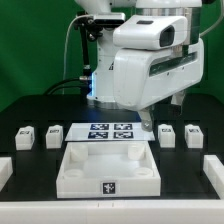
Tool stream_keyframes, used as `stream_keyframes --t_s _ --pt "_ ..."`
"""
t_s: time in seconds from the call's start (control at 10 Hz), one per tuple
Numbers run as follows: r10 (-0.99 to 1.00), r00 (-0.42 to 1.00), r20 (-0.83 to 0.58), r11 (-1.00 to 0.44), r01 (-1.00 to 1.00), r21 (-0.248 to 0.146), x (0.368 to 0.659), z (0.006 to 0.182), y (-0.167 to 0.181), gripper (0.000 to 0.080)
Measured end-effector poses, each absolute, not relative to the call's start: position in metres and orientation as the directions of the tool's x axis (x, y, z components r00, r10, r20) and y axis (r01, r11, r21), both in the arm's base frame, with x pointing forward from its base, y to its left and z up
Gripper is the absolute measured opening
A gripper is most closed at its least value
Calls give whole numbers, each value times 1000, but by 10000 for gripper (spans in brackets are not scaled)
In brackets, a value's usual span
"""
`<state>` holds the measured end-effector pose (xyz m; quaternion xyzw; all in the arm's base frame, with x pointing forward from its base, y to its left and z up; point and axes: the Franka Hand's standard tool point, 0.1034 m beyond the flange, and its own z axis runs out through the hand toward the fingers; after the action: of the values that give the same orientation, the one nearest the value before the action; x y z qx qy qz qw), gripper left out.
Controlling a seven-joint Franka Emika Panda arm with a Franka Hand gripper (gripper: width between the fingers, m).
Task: Assemble one leg
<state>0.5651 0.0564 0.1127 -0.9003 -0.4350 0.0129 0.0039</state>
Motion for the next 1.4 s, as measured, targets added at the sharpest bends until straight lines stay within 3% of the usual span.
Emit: stream_keyframes --t_s 0.9,1.1,1.4 --pt "801 598 -22 -599 801 -22 564 111 57 650" --pt "900 436 -12 -436 900 -17 531 101 60 650" --pt "999 31 9 -31 1000 3 458 66 31 650"
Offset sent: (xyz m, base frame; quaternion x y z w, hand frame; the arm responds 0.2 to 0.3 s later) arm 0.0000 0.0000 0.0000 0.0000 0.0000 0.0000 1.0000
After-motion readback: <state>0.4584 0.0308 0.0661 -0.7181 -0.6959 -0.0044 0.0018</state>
